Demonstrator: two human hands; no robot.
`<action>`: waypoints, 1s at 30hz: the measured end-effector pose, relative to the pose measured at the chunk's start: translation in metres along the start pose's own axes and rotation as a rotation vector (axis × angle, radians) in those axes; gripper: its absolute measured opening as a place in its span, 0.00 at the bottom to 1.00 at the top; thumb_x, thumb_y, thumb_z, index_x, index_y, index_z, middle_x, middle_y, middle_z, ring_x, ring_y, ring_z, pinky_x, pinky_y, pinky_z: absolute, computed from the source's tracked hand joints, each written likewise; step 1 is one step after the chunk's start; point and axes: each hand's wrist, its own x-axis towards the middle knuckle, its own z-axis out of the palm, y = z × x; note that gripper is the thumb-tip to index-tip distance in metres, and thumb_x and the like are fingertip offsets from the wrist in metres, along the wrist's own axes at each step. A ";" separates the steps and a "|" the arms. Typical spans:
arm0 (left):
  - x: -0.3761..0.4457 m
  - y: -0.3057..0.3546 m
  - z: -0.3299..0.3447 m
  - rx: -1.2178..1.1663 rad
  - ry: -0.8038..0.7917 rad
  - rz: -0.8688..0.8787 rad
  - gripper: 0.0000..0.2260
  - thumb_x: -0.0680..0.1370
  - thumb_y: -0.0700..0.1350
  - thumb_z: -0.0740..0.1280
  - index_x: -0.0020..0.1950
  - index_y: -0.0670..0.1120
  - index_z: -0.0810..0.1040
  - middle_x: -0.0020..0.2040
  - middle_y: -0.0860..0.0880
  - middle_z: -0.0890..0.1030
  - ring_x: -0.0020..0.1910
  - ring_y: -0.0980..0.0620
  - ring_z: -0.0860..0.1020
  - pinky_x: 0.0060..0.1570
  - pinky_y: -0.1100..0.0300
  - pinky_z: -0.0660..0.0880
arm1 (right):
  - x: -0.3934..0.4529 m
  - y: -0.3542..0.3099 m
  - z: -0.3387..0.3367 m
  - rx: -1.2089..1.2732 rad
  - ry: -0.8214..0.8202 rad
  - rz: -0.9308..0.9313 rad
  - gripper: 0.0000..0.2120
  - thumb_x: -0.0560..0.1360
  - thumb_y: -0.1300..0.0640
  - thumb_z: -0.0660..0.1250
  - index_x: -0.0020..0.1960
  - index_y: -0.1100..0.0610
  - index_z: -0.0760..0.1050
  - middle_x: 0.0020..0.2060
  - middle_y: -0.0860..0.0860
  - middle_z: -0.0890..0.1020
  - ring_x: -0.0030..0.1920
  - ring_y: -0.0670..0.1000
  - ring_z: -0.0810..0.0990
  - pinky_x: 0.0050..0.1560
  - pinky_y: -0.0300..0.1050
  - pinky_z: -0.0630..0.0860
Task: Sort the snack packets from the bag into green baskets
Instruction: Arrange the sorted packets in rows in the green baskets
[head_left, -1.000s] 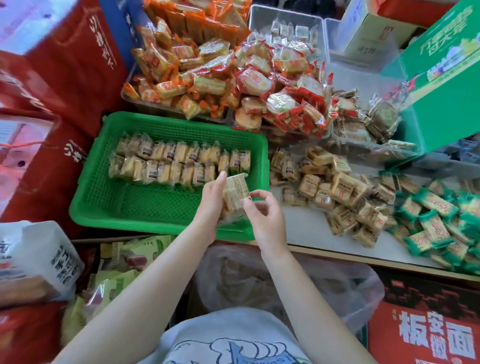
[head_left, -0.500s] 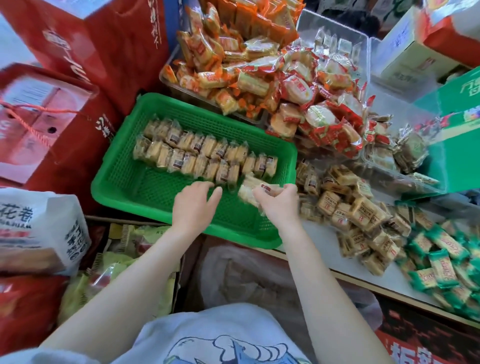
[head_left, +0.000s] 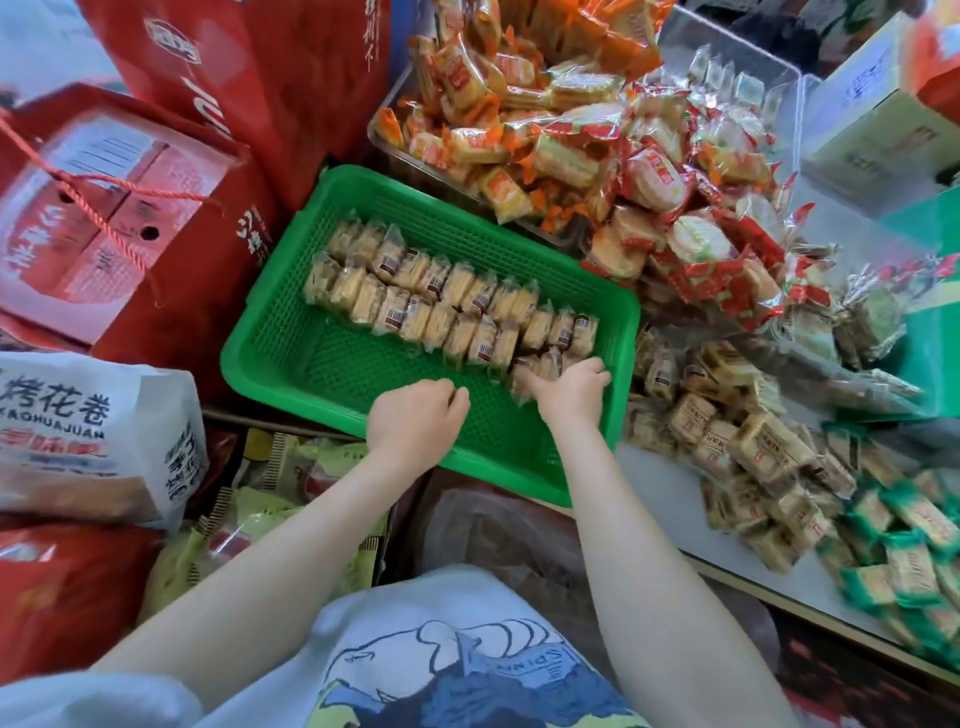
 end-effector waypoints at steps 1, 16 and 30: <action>0.000 0.000 0.000 0.009 0.002 0.005 0.21 0.85 0.56 0.51 0.39 0.46 0.72 0.32 0.50 0.74 0.27 0.49 0.73 0.24 0.59 0.61 | -0.003 0.006 0.003 0.000 0.012 -0.001 0.48 0.71 0.37 0.73 0.74 0.67 0.56 0.72 0.63 0.63 0.61 0.61 0.78 0.45 0.48 0.72; 0.000 -0.001 0.000 0.143 -0.031 0.062 0.17 0.86 0.51 0.53 0.47 0.44 0.76 0.35 0.49 0.76 0.29 0.45 0.78 0.27 0.54 0.76 | 0.009 -0.016 0.024 1.359 -0.198 0.498 0.42 0.71 0.56 0.79 0.77 0.52 0.59 0.65 0.62 0.75 0.44 0.58 0.86 0.42 0.52 0.85; 0.001 0.002 0.003 0.092 -0.009 0.015 0.21 0.85 0.54 0.52 0.37 0.47 0.71 0.30 0.51 0.73 0.25 0.49 0.71 0.23 0.61 0.61 | 0.001 0.008 0.019 1.103 -0.278 0.334 0.55 0.70 0.51 0.80 0.82 0.53 0.44 0.59 0.61 0.81 0.43 0.55 0.87 0.43 0.52 0.85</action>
